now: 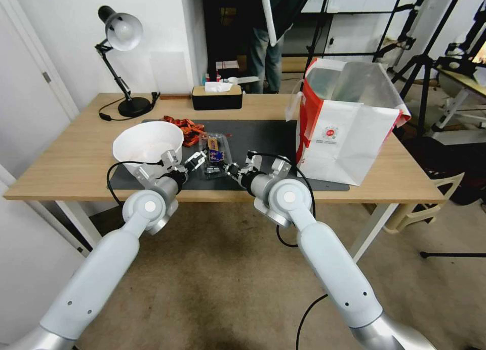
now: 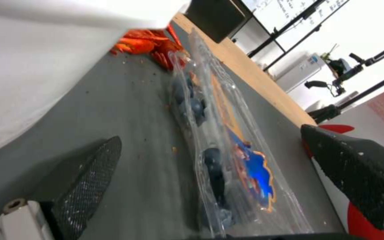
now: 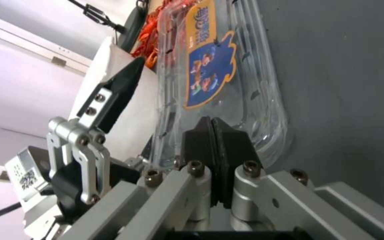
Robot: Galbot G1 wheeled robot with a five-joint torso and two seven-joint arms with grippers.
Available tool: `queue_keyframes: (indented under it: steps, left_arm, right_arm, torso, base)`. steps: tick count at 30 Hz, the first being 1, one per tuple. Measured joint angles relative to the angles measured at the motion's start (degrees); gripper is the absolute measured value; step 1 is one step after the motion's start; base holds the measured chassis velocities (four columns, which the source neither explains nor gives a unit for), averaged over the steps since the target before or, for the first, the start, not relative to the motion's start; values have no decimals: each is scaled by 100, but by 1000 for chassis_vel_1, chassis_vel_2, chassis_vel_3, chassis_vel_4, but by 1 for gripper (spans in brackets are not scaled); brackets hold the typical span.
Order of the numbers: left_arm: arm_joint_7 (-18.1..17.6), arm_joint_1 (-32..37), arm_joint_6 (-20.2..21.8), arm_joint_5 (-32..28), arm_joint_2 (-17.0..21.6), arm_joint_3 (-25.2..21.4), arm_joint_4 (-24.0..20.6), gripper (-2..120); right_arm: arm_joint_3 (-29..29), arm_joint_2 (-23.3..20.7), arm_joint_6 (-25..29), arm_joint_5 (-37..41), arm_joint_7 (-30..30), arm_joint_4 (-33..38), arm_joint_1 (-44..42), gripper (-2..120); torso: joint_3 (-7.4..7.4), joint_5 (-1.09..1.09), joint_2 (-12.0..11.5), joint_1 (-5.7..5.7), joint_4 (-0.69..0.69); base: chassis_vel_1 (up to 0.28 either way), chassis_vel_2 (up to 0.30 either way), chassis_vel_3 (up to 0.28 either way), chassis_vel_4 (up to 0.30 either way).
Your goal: Close the takeout container lid, then place the container into the takeout bag.
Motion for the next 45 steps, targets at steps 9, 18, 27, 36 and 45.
queue_keyframes:
  steps: [9, 18, 27, 36, 45]
  left_arm:
    - [38, -147, 111, -117, -36, 102, 120, 88]
    - [52, -200, 364, -141, -54, 171, 166, 59]
    - [37, -271, 348, -254, -42, 205, 224, 23]
    - [36, -344, 290, -292, -40, 244, 240, 10]
    - [63, -416, 199, -366, -9, 283, 225, 10]
  right_arm:
    - [-13, -4, -14, -3, -5, -19, 23, 0]
    - [-14, -2, -19, -6, -13, -29, 32, 0]
    - [-25, -3, -28, -12, -26, -31, 20, 0]
    - [-27, -10, -36, -21, -35, -38, 22, 0]
    - [24, -90, -49, -89, -113, 171, -33, 0]
  torso:
    - [1, -2, 0, 1, -2]
    - [1, -3, 0, 0, -5]
    - [2, -3, -2, 1, -2]
    - [2, -2, -2, 1, -2]
    - [2, -2, -2, 1, -2]
  base:
    - [0, 0, 0, 0]
    - [0, 0, 0, 0]
    - [0, 0, 0, 0]
    - [0, 0, 0, 0]
    - [0, 0, 0, 0]
